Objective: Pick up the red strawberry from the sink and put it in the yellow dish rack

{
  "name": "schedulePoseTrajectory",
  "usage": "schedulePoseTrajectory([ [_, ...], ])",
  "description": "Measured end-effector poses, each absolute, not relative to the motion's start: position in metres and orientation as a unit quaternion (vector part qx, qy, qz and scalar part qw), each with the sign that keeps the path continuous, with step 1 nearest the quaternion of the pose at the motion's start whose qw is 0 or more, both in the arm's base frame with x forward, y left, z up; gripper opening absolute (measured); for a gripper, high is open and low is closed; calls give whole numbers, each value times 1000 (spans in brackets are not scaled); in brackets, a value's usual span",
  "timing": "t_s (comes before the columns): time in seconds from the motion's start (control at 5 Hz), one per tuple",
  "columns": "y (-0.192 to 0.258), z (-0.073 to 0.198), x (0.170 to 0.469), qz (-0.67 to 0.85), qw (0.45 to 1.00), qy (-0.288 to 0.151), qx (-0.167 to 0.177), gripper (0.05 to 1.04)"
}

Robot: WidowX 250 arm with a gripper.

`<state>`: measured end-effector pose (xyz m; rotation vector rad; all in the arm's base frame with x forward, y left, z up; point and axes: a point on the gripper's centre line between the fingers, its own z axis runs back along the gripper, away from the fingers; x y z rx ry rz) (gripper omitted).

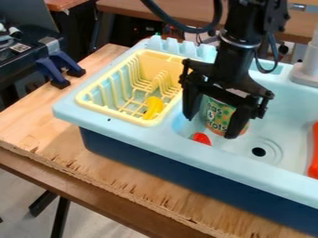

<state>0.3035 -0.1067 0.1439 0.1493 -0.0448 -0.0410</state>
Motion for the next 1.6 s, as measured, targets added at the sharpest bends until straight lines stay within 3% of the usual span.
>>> schedulePoseTrajectory([
  [0.8, -88, 115, 313, -8, 997, -15, 76, 1002],
  [1.2, -95, 89, 298, -8, 997, 5, 76, 1001],
  [1.4, -90, 84, 293, 7, 999, 3, 54, 964],
  [1.6, -87, 85, 293, 12, 999, -1, 51, 820],
])
